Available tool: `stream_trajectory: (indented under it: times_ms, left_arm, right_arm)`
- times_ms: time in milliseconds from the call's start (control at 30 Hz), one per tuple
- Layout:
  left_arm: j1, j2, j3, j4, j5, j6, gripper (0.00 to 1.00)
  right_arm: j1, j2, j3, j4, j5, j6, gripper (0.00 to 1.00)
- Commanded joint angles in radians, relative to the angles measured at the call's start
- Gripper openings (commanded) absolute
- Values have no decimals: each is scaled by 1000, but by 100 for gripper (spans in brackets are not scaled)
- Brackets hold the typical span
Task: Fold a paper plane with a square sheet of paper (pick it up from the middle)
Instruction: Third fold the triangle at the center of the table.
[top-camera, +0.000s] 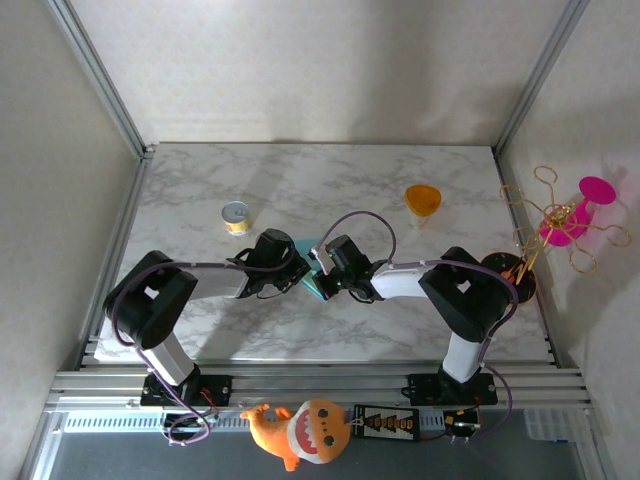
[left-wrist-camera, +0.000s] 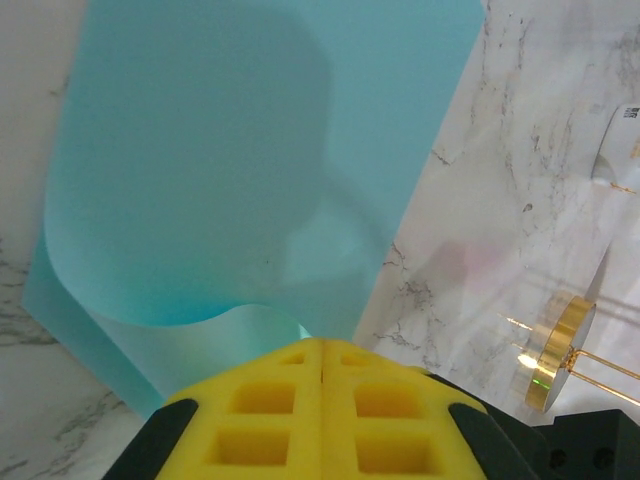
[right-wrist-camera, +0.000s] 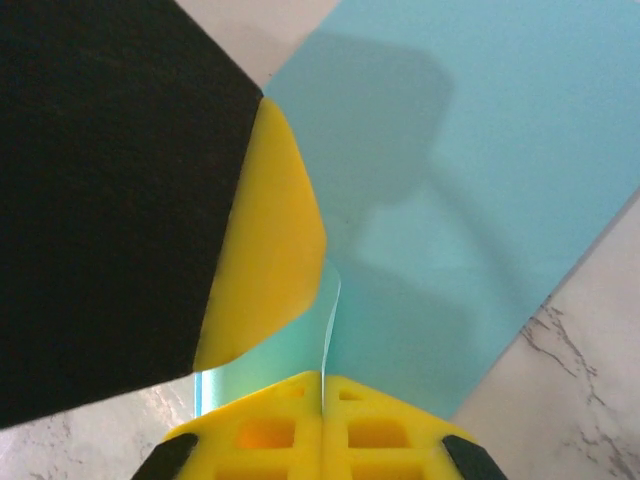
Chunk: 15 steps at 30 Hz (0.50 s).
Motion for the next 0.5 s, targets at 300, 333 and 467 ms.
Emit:
stream_trajectory:
  times_ms: [300, 333, 467]
  left_arm:
    - [-6, 15, -40, 26, -3, -16, 5]
    - [-6, 15, -44, 30, -3, -17, 5]
    - [-6, 16, -56, 33, -6, -19, 4]
  right_arm:
    - [-5, 39, 8, -68, 12, 0, 6]
    - [-6, 39, 9, -69, 11, -1, 6]
    - [-6, 39, 9, -71, 13, 0, 6]
